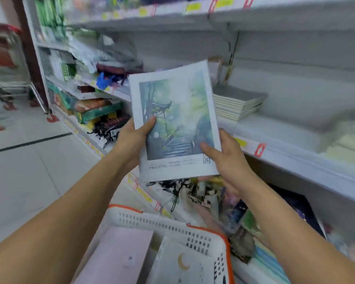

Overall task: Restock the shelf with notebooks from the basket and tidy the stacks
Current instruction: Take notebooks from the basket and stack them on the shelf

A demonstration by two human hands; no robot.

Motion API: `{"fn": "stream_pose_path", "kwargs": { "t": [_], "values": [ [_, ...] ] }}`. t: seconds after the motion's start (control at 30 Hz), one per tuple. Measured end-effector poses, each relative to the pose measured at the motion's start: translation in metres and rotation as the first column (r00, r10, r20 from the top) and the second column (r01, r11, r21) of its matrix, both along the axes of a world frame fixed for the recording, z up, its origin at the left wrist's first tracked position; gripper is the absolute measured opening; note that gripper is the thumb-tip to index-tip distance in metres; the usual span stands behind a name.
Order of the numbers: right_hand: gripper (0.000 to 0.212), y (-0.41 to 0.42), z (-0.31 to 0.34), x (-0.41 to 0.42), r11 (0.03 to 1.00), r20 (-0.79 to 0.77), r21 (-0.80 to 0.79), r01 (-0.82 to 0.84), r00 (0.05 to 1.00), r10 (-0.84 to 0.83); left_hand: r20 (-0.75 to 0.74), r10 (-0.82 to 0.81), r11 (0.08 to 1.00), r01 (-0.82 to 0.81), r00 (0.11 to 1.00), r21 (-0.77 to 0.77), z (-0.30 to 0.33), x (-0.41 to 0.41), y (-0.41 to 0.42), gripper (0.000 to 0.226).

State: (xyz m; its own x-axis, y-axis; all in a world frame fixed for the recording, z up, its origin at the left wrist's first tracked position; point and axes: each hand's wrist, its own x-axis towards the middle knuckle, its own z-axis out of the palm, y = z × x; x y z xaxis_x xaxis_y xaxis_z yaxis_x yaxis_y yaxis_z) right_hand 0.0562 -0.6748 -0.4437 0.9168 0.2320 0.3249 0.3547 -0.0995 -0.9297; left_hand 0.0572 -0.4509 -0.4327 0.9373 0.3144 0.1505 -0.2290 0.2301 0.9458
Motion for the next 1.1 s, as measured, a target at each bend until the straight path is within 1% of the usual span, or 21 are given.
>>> {"fn": "stream_pose_path", "kwargs": {
  "t": [0.07, 0.1, 0.17, 0.2, 0.27, 0.37, 0.43, 0.53, 0.6, 0.63, 0.7, 0.77, 0.83, 0.87, 0.93, 0.97, 1.1],
  "values": [
    [0.024, -0.003, 0.033, 0.009, 0.978, -0.118, 0.199, 0.056, 0.992, -0.033, 0.002, -0.05, 0.995, 0.05, 0.999, 0.09, 0.041, 0.014, -0.005, 0.034],
    [0.022, -0.005, 0.049, 0.016, 0.956, -0.186, 0.277, 0.092, 0.982, -0.04, -0.033, -0.09, 0.983, 0.095, 0.995, 0.158, 0.058, 0.02, -0.01, 0.036],
    [0.013, -0.01, 0.075, 0.037, 0.909, -0.298, 0.371, 0.19, 0.952, -0.077, -0.11, -0.153, 0.945, 0.178, 0.982, 0.276, 0.078, 0.031, -0.021, 0.034],
    [0.008, -0.013, 0.085, 0.049, 0.882, -0.341, 0.403, 0.242, 0.935, -0.1, -0.114, -0.165, 0.94, 0.191, 0.98, 0.283, 0.082, 0.039, -0.028, 0.033],
    [0.003, -0.019, 0.098, 0.076, 0.841, -0.409, 0.444, 0.31, 0.905, -0.118, -0.075, -0.173, 0.964, 0.184, 0.982, 0.19, 0.085, 0.058, -0.046, 0.041],
    [0.014, -0.027, 0.102, 0.115, 0.783, -0.475, 0.516, 0.348, 0.877, -0.076, -0.001, -0.173, 0.985, 0.173, 0.985, -0.026, 0.087, 0.094, -0.067, 0.054],
    [0.019, -0.032, 0.101, 0.136, 0.762, -0.473, 0.541, 0.354, 0.878, -0.072, 0.025, -0.217, 0.964, 0.219, 0.976, -0.153, 0.083, 0.116, -0.077, 0.057],
    [0.022, -0.037, 0.097, 0.158, 0.767, -0.421, 0.512, 0.387, 0.891, -0.169, 0.018, -0.291, 0.935, 0.289, 0.957, -0.205, 0.067, 0.142, -0.084, 0.059],
    [0.012, -0.035, 0.094, 0.166, 0.77, -0.384, 0.491, 0.407, 0.895, -0.228, 0.031, -0.296, 0.931, 0.296, 0.955, -0.216, 0.058, 0.154, -0.089, 0.059],
    [0.006, -0.034, 0.092, 0.167, 0.786, -0.362, 0.473, 0.398, 0.901, -0.239, 0.04, -0.288, 0.933, 0.29, 0.957, -0.214, 0.056, 0.158, -0.091, 0.059],
    [0.014, -0.035, 0.09, 0.17, 0.859, -0.305, 0.373, 0.352, 0.92, -0.245, 0.064, -0.277, 0.943, 0.284, 0.959, -0.175, 0.056, 0.167, -0.095, 0.06],
    [0.024, -0.039, 0.085, 0.173, 0.918, -0.248, 0.193, 0.346, 0.923, -0.296, 0.043, -0.28, 0.959, 0.282, 0.959, -0.04, 0.053, 0.178, -0.097, 0.065],
    [0.024, -0.047, 0.079, 0.178, 0.903, -0.156, 0.014, 0.428, 0.893, -0.421, -0.016, -0.291, 0.949, 0.291, 0.957, 0.126, 0.047, 0.185, -0.101, 0.071],
    [0.024, -0.051, 0.075, 0.182, 0.884, -0.103, -0.025, 0.467, 0.878, -0.467, -0.047, -0.289, 0.935, 0.292, 0.956, 0.2, 0.045, 0.185, -0.103, 0.067],
    [0.02, -0.056, 0.068, 0.189, 0.866, -0.038, -0.011, 0.499, 0.866, -0.499, -0.089, -0.271, 0.901, 0.285, 0.959, 0.327, 0.04, 0.186, -0.11, 0.059],
    [0.018, -0.057, 0.065, 0.192, 0.86, -0.017, 0.003, 0.509, 0.86, -0.509, -0.094, -0.265, 0.887, 0.281, 0.96, 0.366, 0.04, 0.188, -0.114, 0.058],
    [0.018, -0.063, 0.056, 0.203, 0.792, 0.081, -0.035, 0.609, 0.792, -0.605, -0.069, -0.26, 0.859, 0.264, 0.963, 0.44, 0.039, 0.191, -0.126, 0.056]
  ]
}}
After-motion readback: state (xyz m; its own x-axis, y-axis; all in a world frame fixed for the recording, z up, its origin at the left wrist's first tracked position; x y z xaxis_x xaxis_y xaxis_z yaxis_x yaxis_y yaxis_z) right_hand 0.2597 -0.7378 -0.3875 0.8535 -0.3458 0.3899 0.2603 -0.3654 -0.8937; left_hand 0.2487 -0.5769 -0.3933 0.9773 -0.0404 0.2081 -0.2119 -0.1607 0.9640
